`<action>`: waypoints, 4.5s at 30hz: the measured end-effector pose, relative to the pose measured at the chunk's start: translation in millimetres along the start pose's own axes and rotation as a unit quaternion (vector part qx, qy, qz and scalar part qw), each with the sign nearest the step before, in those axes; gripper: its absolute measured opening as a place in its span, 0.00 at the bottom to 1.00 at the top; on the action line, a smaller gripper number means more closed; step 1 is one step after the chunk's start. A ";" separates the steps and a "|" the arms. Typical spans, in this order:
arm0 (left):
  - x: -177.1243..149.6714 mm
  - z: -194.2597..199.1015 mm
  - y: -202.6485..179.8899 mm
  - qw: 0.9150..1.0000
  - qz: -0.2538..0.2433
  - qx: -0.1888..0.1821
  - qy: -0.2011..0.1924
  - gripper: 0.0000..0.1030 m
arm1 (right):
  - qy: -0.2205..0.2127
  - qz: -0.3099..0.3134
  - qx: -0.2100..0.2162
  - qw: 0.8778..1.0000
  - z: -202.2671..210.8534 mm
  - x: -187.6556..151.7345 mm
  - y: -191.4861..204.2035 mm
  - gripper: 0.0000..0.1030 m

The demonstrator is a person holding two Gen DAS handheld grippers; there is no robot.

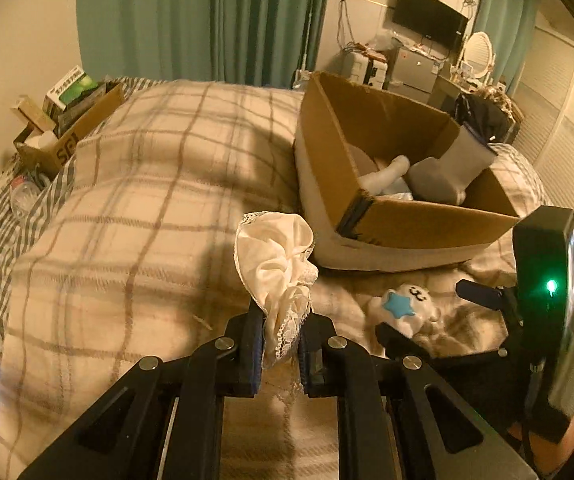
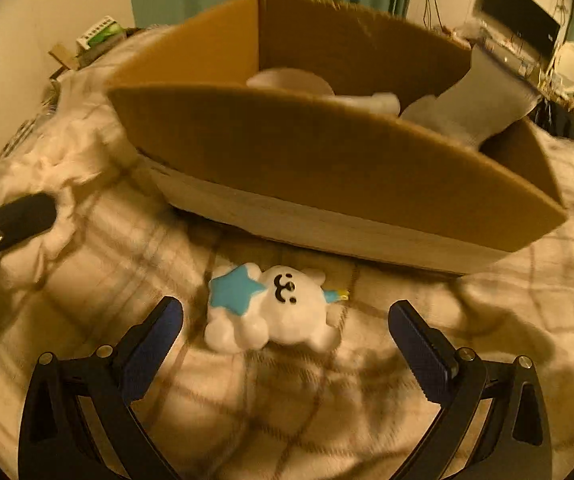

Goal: Organize objects

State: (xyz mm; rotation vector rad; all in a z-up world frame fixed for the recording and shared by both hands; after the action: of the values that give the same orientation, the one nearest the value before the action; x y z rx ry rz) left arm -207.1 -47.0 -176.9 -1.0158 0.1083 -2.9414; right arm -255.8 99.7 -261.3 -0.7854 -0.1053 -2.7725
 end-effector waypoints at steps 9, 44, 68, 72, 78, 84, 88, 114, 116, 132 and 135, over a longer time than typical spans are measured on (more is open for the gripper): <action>-5.0 -8.8 5.8 1.000 0.009 0.011 0.010 0.13 | 0.049 -0.022 0.030 0.998 -28.4 -1.6 -2.9 0.89; 5.6 106.0 -68.3 0.996 -0.048 -0.062 -0.050 0.13 | -0.165 -0.021 -0.007 0.986 219.0 -20.8 -4.5 0.75; 164.8 46.9 -76.9 0.993 -0.062 -0.053 -0.085 0.13 | -0.220 0.002 -0.038 0.975 201.5 162.2 -53.7 0.75; 171.0 18.4 -80.2 0.993 -0.069 -0.049 -0.076 0.13 | -0.200 -0.002 -0.043 0.979 166.3 181.4 -65.0 0.75; 170.4 -22.4 -82.7 0.994 -0.075 -0.050 -0.058 0.13 | -0.165 -0.019 -0.034 0.986 115.1 196.6 -78.2 0.75; 159.5 -51.7 -85.5 0.994 -0.081 -0.057 -0.043 0.13 | -0.134 -0.030 -0.031 0.990 74.0 192.2 -86.6 0.75; 149.9 -66.0 -85.8 0.994 -0.082 -0.061 -0.033 0.13 | -0.122 -0.048 -0.027 0.991 53.4 183.1 -92.2 0.75; 175.5 124.7 -69.3 0.978 -0.060 -0.034 -0.195 1.00 | -0.269 -0.093 -0.067 0.956 258.4 165.5 -99.1 1.00; 175.2 154.7 -69.1 0.972 -0.061 -0.037 -0.224 1.00 | -0.289 -0.092 -0.074 0.950 289.2 154.2 -96.3 1.00; 78.2 214.5 -68.9 0.951 -0.059 -0.035 -0.300 1.00 | -0.350 -0.130 -0.114 0.920 337.5 20.1 -100.4 1.00; 51.4 188.5 -67.0 0.956 -0.051 -0.035 -0.288 1.00 | -0.357 -0.137 -0.134 0.914 317.5 -3.2 -103.4 1.00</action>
State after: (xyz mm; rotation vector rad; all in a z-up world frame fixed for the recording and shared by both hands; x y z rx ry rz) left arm -131.5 6.6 7.7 -1.8857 0.1462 -2.5988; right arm -119.9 244.1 7.4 -1.9632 0.0380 -2.6095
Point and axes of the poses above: each gripper's, at about its wrist camera, not at the fingertips, and z roughly against the way its jaws point, y to its left, x to its top, the point moved 7 cm from there along -z, roughly the way its jaws point, and after that the axes turned 2 degrees about -z, right-handed, at the moved point
